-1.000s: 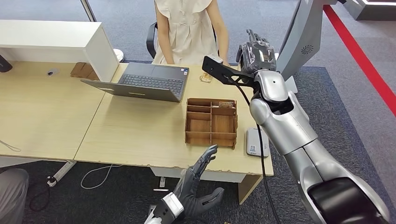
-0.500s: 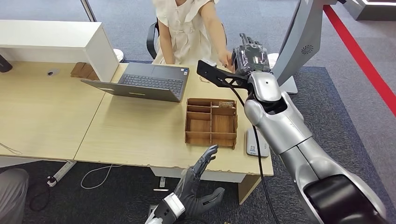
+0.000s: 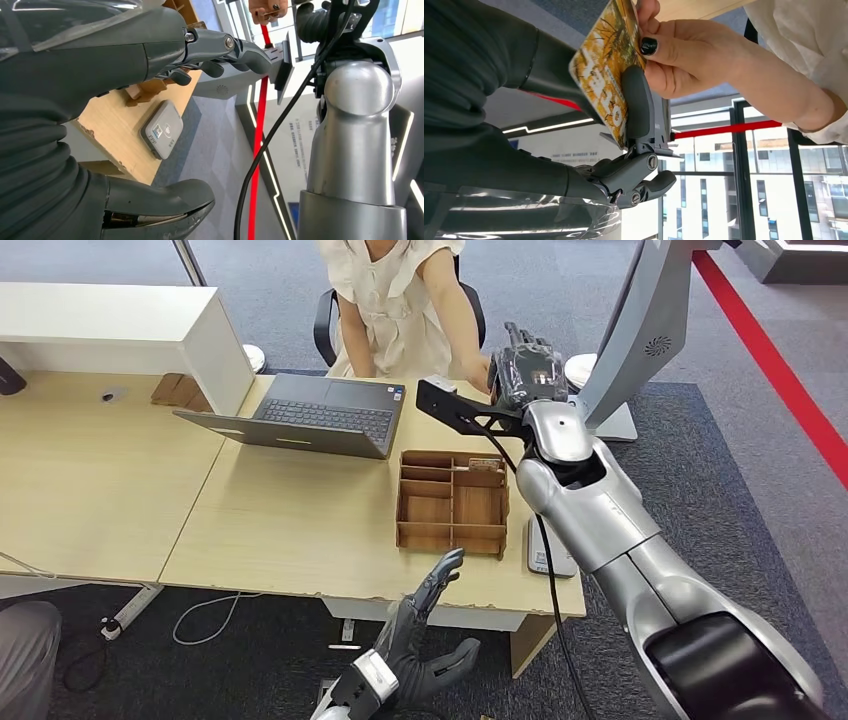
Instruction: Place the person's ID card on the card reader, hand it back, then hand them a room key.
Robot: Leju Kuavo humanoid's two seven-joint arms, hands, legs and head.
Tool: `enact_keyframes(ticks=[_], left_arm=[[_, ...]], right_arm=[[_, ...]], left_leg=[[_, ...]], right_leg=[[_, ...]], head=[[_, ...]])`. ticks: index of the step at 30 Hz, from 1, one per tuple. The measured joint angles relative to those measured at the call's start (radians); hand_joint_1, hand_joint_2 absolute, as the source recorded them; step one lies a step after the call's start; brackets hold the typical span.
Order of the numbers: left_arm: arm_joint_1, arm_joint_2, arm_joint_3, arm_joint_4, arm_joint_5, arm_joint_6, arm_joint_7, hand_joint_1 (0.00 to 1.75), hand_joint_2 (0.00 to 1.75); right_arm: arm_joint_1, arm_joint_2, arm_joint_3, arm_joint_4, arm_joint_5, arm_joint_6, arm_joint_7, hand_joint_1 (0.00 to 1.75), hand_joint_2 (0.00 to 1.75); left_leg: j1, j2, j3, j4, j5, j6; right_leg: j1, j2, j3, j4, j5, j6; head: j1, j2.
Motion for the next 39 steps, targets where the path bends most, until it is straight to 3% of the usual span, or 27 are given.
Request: enact_keyframes(ticks=[1, 6, 9, 10, 13, 18, 21, 25, 39], left_arm=[[0.0, 0.0, 0.0, 0.0, 0.0, 0.002, 0.001, 0.0, 1.75], [0.0, 0.001, 0.0, 0.0, -0.002, 0.008, 0.006, 0.0, 1.75], [0.0, 0.001, 0.0, -0.001, -0.006, 0.008, 0.014, 0.0, 1.75], [0.0, 0.001, 0.0, -0.002, -0.008, 0.008, 0.016, 0.0, 1.75], [0.001, 0.001, 0.001, -0.005, -0.017, 0.009, 0.019, 0.0, 1.75], [0.005, 0.001, 0.007, -0.01, -0.036, 0.026, 0.026, 0.0, 1.75], [0.011, 0.003, 0.016, -0.017, -0.051, 0.043, 0.038, 0.0, 1.75], [0.024, 0.008, 0.031, -0.031, -0.067, 0.056, 0.048, 0.0, 1.75], [0.061, 0.031, 0.064, -0.081, -0.09, 0.066, 0.056, 0.0, 1.75]], right_arm=[[0.0, 0.0, 0.002, 0.002, 0.0, -0.001, 0.0, 0.0, 1.75], [0.0, 0.0, 0.011, 0.006, 0.006, -0.027, 0.004, 0.0, 1.75], [0.0, -0.001, 0.013, 0.007, 0.009, -0.044, 0.009, 0.0, 0.44], [0.0, -0.002, 0.013, 0.007, 0.009, -0.051, 0.01, 0.0, 0.44], [0.001, -0.004, 0.012, 0.005, -0.003, -0.09, 0.012, 0.0, 1.75], [0.026, -0.013, -0.01, -0.03, -0.101, -0.237, -0.009, 0.0, 1.75], [0.074, -0.02, -0.037, -0.085, -0.229, -0.343, -0.057, 0.0, 1.75], [0.155, -0.037, -0.064, -0.172, -0.332, -0.417, -0.11, 0.0, 1.75], [0.431, -0.144, -0.075, -0.397, -0.174, -0.45, -0.099, 0.0, 1.75]], left_leg=[[0.0, 0.0, 0.0, 0.0, 0.0, 0.0], [0.0, 0.0, 0.0, 0.0, 0.0, 0.0], [0.0, 0.0, 0.0, 0.0, 0.0, 0.0], [0.0, 0.0, 0.0, 0.0, 0.0, 0.0], [0.0, 0.0, 0.0, 0.0, 0.0, 0.0], [0.0, 0.0, 0.0, 0.0, 0.0, 0.0], [0.0, 0.0, 0.0, 0.0, 0.0, 0.0], [0.0, 0.0, 0.0, 0.0, 0.0, 0.0], [0.0, 0.0, 0.0, 0.0, 0.0, 0.0]], right_leg=[[0.0, 0.0, 0.0, 0.0, 0.0, 0.0], [0.0, 0.0, 0.0, 0.0, 0.0, 0.0], [0.0, 0.0, 0.0, 0.0, 0.0, 0.0], [0.0, 0.0, 0.0, 0.0, 0.0, 0.0], [0.0, 0.0, 0.0, 0.0, 0.0, 0.0], [0.0, 0.0, 0.0, 0.0, 0.0, 0.0], [0.0, 0.0, 0.0, 0.0, 0.0, 0.0], [0.0, 0.0, 0.0, -0.001, 0.0, 0.0], [0.0, 0.0, 0.0, -0.001, 0.0, 0.0]], head=[[0.0, 0.0], [0.0, 0.0], [0.0, 0.0], [0.0, 0.0], [0.0, 0.0], [0.0, 0.0], [0.0, 0.0], [0.0, 0.0], [0.0, 0.0]])
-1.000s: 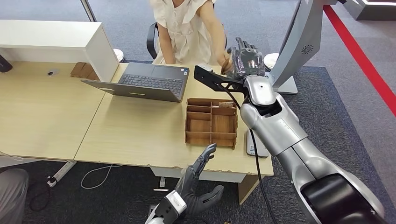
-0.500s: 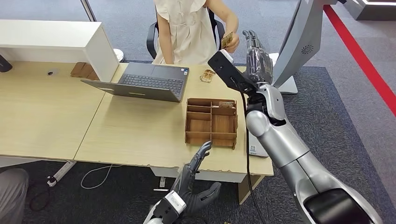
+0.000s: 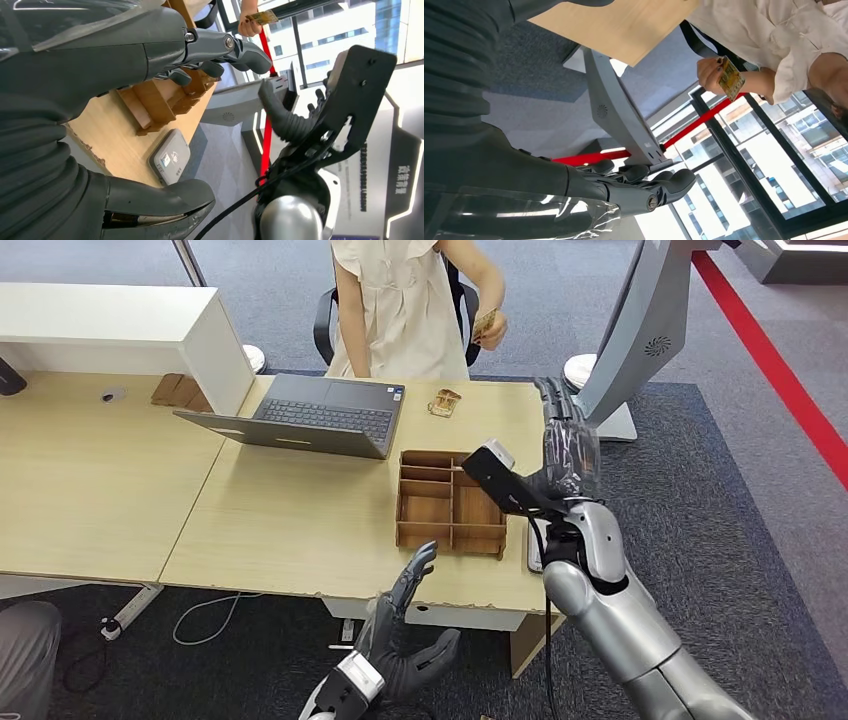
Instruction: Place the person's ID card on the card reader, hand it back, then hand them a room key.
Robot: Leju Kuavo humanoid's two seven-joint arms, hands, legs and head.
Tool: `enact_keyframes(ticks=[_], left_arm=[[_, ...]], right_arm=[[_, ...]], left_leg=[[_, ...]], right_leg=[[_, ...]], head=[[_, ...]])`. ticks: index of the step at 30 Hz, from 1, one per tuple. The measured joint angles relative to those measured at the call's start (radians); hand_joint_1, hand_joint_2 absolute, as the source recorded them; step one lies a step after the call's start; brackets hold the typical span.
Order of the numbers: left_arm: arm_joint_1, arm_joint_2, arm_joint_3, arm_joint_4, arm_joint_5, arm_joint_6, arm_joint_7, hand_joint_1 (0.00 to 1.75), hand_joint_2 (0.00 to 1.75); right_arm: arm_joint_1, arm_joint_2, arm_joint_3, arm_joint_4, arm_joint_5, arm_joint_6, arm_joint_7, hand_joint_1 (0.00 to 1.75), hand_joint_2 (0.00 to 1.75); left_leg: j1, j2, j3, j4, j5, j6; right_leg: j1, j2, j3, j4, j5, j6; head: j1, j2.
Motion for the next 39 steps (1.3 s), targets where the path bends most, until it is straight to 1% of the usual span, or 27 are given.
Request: enact_keyframes(ticks=[5, 9, 19, 25, 27, 32, 36, 39], left_arm=[[0.011, 0.003, 0.014, -0.008, -0.005, 0.003, 0.0, 0.0, 1.75], [0.017, 0.004, 0.023, -0.014, -0.009, 0.007, 0.001, 0.0, 1.75], [0.028, 0.004, 0.037, -0.019, 0.0, 0.043, -0.004, 0.0, 1.75], [0.029, 0.004, 0.039, -0.019, 0.004, 0.048, -0.005, 0.0, 1.75], [0.03, 0.004, 0.04, -0.019, 0.005, 0.044, -0.006, 0.0, 1.75], [0.03, 0.003, 0.042, -0.019, 0.006, 0.023, -0.013, 0.0, 1.75], [0.031, 0.003, 0.043, -0.019, 0.006, -0.001, -0.023, 0.0, 1.75], [0.031, 0.003, 0.044, -0.019, 0.006, -0.021, -0.024, 0.0, 1.75]], right_arm=[[0.068, -0.017, -0.002, -0.032, 0.0, -0.043, -0.017, 0.0, 1.75], [0.099, -0.024, -0.003, -0.046, 0.03, -0.058, -0.026, 0.0, 1.75], [0.104, -0.026, 0.0, -0.068, 0.084, -0.08, -0.043, 0.0, 1.75], [0.096, -0.023, 0.003, -0.074, 0.108, -0.075, -0.047, 0.0, 1.75], [0.082, -0.018, 0.006, -0.074, 0.119, -0.05, -0.05, 0.0, 1.75], [0.04, -0.004, 0.017, -0.068, 0.126, 0.052, -0.057, 0.0, 1.75], [-0.002, 0.011, 0.033, -0.044, 0.142, 0.162, -0.057, 0.0, 1.75], [-0.036, 0.023, 0.05, -0.017, 0.145, 0.225, -0.057, 0.0, 1.75]], left_leg=[[0.0, 0.0, 0.0, 0.0, 0.0, 0.0], [0.0, 0.0, 0.0, 0.0, 0.0, 0.0], [0.0, 0.0, 0.0, 0.0, 0.0, 0.0], [0.0, 0.0, -0.001, 0.0, 0.0, 0.0], [0.0, 0.0, -0.001, 0.0, 0.0, 0.0], [0.0, 0.0, -0.002, 0.0, 0.0, 0.0], [0.0, 0.0, -0.001, 0.0, 0.0, 0.0], [0.0, 0.0, -0.001, 0.0, 0.0, 0.0]], right_leg=[[0.0, 0.0, 0.0, 0.0, 0.0, 0.0], [0.0, 0.0, 0.0, 0.0, 0.0, 0.0], [0.0, 0.0, 0.0, 0.0, 0.0, 0.0], [0.0, 0.0, 0.0, 0.0, 0.0, 0.0], [0.0, 0.0, 0.0, 0.0, 0.0, 0.0], [0.0, 0.0, 0.0, 0.001, 0.0, 0.0], [0.0, 0.0, 0.0, 0.001, 0.0, 0.0], [0.0, 0.0, 0.0, 0.001, 0.0, 0.0]], head=[[0.0, 0.0], [0.0, 0.0], [0.0, 0.0], [0.0, 0.0], [0.0, 0.0], [0.0, 0.0], [0.0, 0.0], [0.0, 0.0]])
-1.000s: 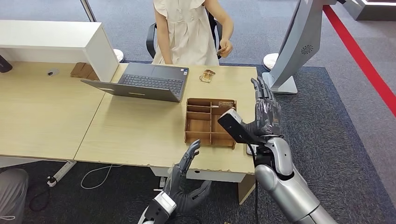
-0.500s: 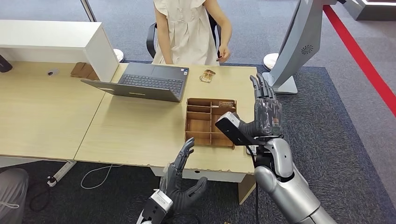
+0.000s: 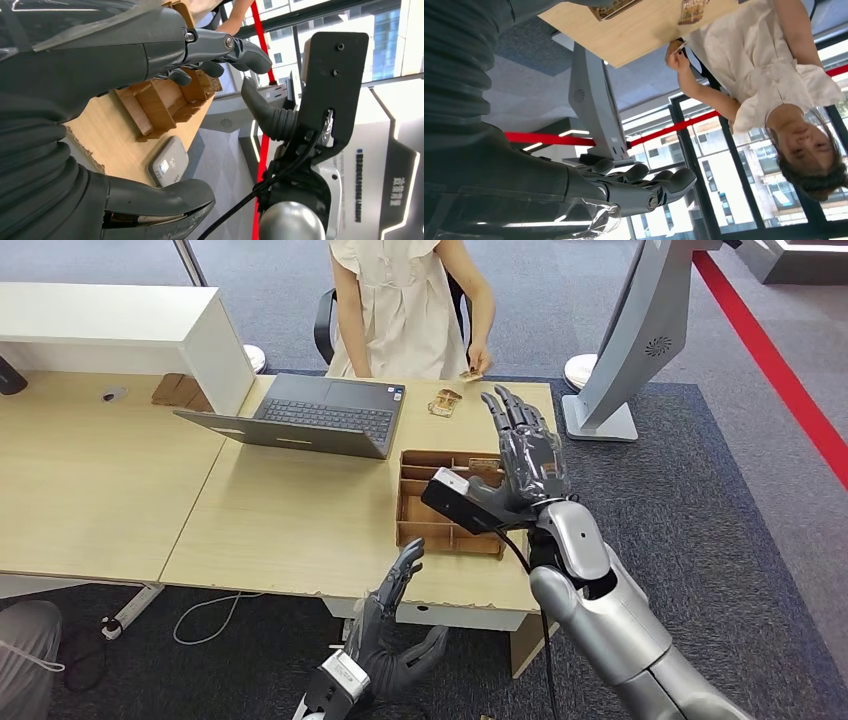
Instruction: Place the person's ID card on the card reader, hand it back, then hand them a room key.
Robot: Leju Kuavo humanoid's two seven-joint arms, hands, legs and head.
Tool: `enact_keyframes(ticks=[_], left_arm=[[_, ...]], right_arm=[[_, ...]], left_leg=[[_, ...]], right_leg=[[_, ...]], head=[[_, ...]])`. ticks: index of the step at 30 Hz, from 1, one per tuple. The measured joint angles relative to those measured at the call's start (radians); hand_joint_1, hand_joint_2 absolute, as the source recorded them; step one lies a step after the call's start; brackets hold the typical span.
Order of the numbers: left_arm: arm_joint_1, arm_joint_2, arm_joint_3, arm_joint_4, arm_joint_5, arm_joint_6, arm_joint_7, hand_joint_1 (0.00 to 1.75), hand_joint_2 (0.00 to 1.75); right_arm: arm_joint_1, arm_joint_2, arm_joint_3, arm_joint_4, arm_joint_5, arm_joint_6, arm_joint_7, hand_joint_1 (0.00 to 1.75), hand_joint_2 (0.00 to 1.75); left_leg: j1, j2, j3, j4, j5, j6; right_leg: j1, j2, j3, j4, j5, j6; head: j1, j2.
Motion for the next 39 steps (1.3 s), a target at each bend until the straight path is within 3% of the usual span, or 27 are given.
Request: enact_keyframes(ticks=[4, 24, 39], left_arm=[[0.001, 0.0, 0.002, 0.0, 0.0, -0.022, -0.003, 0.0, 1.75], [0.001, -0.011, 0.014, 0.019, -0.011, -0.105, -0.017, 0.0, 1.75], [-0.005, -0.022, 0.019, 0.043, -0.02, -0.171, -0.03, 0.0, 1.75]], right_arm=[[-0.038, 0.014, 0.021, 0.04, -0.005, 0.05, 0.0, 0.0, 1.75], [-0.108, 0.03, 0.066, 0.227, -0.037, 0.113, 0.041, 0.0, 1.75], [-0.121, 0.0, 0.076, 0.313, 0.102, 0.233, 0.126, 0.0, 1.75]], left_leg=[[0.0, 0.0, 0.0, 0.0, 0.0, 0.0], [0.0, 0.0, 0.0, 0.0, 0.0, 0.0], [0.0, 0.0, 0.0, 0.0, 0.0, 0.0]], right_leg=[[0.0, 0.0, 0.0, 0.0, 0.0, 0.0], [0.0, 0.0, -0.001, 0.0, 0.0, 0.0], [0.0, 0.0, -0.001, -0.001, 0.0, 0.0]], head=[[0.0, 0.0], [0.0, 0.0], [0.0, 0.0]])
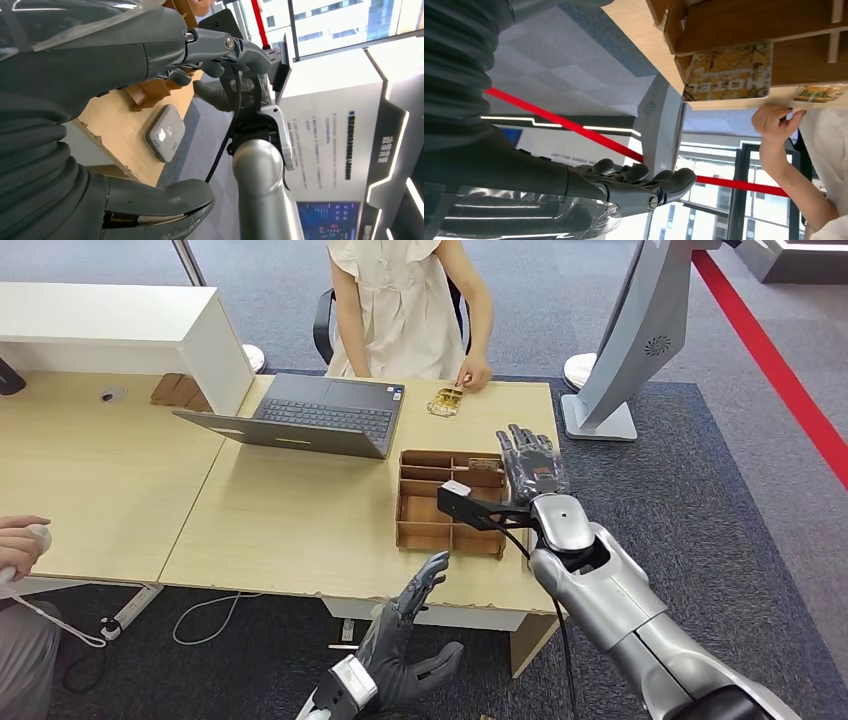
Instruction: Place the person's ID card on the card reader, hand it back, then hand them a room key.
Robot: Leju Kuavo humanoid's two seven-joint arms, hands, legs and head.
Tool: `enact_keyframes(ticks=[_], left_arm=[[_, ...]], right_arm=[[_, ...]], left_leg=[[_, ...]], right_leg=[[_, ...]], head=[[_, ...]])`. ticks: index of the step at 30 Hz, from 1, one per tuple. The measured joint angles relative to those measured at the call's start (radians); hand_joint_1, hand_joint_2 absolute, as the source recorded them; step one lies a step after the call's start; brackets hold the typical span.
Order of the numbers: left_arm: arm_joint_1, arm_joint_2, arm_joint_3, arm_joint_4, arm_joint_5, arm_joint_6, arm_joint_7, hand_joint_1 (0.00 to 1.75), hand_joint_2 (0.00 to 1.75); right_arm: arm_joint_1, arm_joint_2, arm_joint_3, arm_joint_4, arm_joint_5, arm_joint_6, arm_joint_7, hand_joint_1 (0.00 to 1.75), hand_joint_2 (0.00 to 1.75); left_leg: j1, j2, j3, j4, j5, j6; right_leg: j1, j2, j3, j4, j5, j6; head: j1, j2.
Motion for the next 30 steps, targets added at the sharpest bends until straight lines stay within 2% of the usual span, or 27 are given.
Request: enact_keyframes(ticks=[11, 20, 25, 30], left_arm=[[-0.017, -0.013, -0.006, 0.026, 0.014, -0.018, -0.018, 0.0, 1.75], [-0.037, -0.028, -0.019, 0.057, 0.02, -0.029, -0.038, 0.0, 1.75], [-0.047, -0.036, -0.025, 0.072, 0.027, -0.029, -0.045, 0.0, 1.75], [-0.054, -0.042, -0.031, 0.086, 0.035, -0.028, -0.058, 0.0, 1.75]], right_arm=[[-0.026, -0.022, -0.001, 0.023, 0.053, 0.056, 0.038, 0.0, 1.75], [-0.088, -0.025, -0.001, 0.034, 0.095, 0.118, 0.052, 0.0, 1.75], [-0.124, -0.014, 0.0, 0.034, 0.109, 0.149, 0.041, 0.0, 1.75], [-0.146, 0.018, 0.007, 0.05, 0.111, 0.141, 0.008, 0.0, 1.75]], left_leg=[[0.0, 0.0, 0.0, 0.0, 0.0, 0.0], [0.0, 0.0, 0.0, 0.0, 0.0, 0.0], [0.0, 0.0, 0.0, 0.0, 0.0, 0.0], [0.0, 0.0, 0.0, 0.0, 0.0, 0.0]], right_leg=[[0.0, 0.0, 0.0, 0.0, 0.0, 0.0], [0.0, 0.0, 0.0, 0.0, 0.0, 0.0], [0.0, 0.0, 0.0, 0.0, 0.0, 0.0], [0.0, 0.0, 0.0, 0.001, 0.0, 0.0]], head=[[0.0, 0.0], [0.0, 0.0], [0.0, 0.0], [0.0, 0.0]])
